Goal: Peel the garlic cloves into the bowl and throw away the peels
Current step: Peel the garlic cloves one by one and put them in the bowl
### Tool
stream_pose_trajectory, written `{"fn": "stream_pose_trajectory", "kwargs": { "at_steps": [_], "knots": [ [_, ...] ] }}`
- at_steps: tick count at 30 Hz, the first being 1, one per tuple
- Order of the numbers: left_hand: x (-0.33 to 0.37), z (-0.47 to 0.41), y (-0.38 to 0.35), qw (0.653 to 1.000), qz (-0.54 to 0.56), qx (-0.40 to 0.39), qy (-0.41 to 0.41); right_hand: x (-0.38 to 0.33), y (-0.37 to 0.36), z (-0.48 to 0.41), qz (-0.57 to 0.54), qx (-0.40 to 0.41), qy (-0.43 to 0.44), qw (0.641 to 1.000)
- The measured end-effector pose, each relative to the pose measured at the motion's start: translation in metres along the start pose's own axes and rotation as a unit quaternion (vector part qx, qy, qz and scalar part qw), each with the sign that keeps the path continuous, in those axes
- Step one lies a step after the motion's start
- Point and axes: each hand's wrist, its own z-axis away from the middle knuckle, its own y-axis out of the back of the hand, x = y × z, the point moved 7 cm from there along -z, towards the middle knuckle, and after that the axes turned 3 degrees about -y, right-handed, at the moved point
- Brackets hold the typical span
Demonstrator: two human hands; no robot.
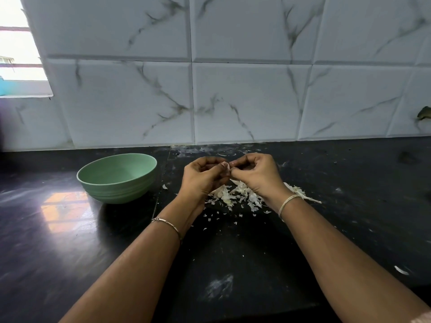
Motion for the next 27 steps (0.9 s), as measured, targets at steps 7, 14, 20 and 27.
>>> {"fn": "stream_pose_trajectory", "kwargs": {
  "at_steps": [7,14,20,27],
  "knots": [
    [-0.001,-0.001,0.0,0.999,0.051,-0.007,0.013,0.005,-0.002,0.001,-0.116,-0.03,-0.07,0.99],
    [-0.004,0.001,0.0,0.997,0.064,-0.016,0.044,0.008,-0.007,0.002,-0.164,-0.06,-0.105,0.979],
    [-0.007,0.0,0.0,0.994,0.085,-0.014,0.061,0.011,-0.011,0.004,-0.202,-0.085,-0.133,0.967],
    [-0.007,0.003,-0.004,0.993,0.091,-0.03,0.073,0.011,-0.013,0.005,-0.213,-0.088,-0.155,0.961]
  ]
}}
